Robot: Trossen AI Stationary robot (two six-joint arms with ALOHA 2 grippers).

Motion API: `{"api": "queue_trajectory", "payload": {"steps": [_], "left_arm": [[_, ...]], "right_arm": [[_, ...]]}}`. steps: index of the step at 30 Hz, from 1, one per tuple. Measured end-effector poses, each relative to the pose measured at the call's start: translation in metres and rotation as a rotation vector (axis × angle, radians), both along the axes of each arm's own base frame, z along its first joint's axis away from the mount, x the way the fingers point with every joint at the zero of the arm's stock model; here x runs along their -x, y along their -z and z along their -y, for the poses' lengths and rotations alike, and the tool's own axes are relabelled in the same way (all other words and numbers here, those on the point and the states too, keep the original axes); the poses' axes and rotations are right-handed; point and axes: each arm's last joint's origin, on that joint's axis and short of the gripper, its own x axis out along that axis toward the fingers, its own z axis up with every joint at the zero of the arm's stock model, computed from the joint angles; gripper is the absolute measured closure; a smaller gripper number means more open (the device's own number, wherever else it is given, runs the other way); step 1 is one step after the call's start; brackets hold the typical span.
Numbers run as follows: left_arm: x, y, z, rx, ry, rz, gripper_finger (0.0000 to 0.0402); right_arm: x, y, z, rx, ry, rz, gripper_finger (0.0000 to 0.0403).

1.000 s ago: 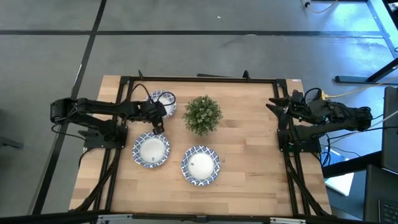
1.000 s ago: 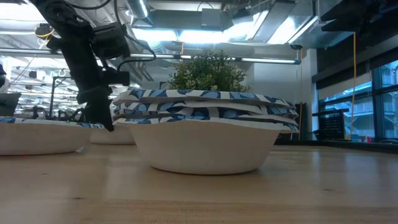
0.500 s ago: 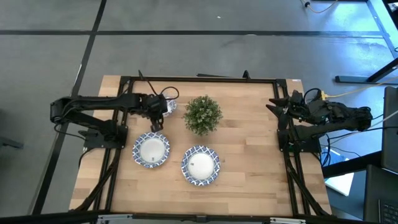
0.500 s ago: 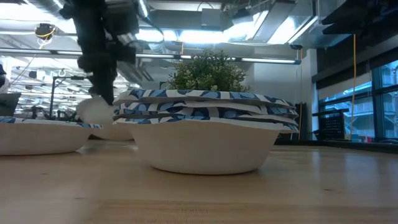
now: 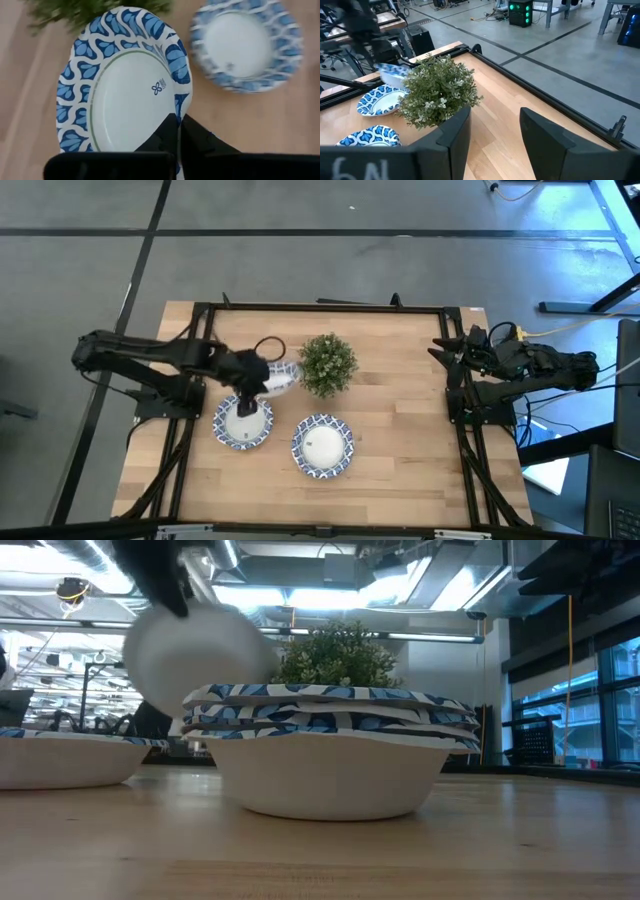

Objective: Nest bowls inside each other
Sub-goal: Stack the white bowl on top of the other white bowl

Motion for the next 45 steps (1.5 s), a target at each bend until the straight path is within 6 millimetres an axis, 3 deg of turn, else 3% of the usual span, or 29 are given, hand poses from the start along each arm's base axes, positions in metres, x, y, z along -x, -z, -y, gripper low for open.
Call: {"api": "queue_trajectory", "payload": {"steps": [8, 13, 18, 26, 35, 40, 45], "left_arm": [[0.013, -0.017, 0.047, 0.090, 0.023, 0.086, 0.0401], [0.006, -0.022, 0.076, 0.098, 0.066, 0.225, 0.0401], [-0.015, -0.010, 0.104, 0.044, 0.166, 0.280, 0.0401], [-0.058, 0.038, 0.133, -0.174, 0.245, 0.214, 0.0401], [-0.103, 0.026, 0.153, -0.353, 0.363, 0.126, 0.0401], [-0.110, 0.031, 0.160, -0.388, 0.360, 0.042, 0.0401], [-0.118, 0.041, 0.176, -0.359, 0.384, 0.068, 0.0401]], "right_arm": [[0.000, 0.000, 0.000, -0.004, 0.001, 0.004, 0.0233], [0.000, 0.000, 0.000, -0.048, 0.015, 0.028, 0.0233], [0.000, 0.000, 0.000, -0.093, 0.029, 0.053, 0.0233], [0.000, 0.000, 0.000, -0.135, 0.042, 0.076, 0.0233], [0.000, 0.000, 0.000, -0.160, 0.050, 0.089, 0.0233], [0.000, 0.000, 0.000, -0.176, 0.055, 0.092, 0.0233], [0.000, 0.001, 0.000, -0.174, 0.056, 0.085, 0.0233]]}}
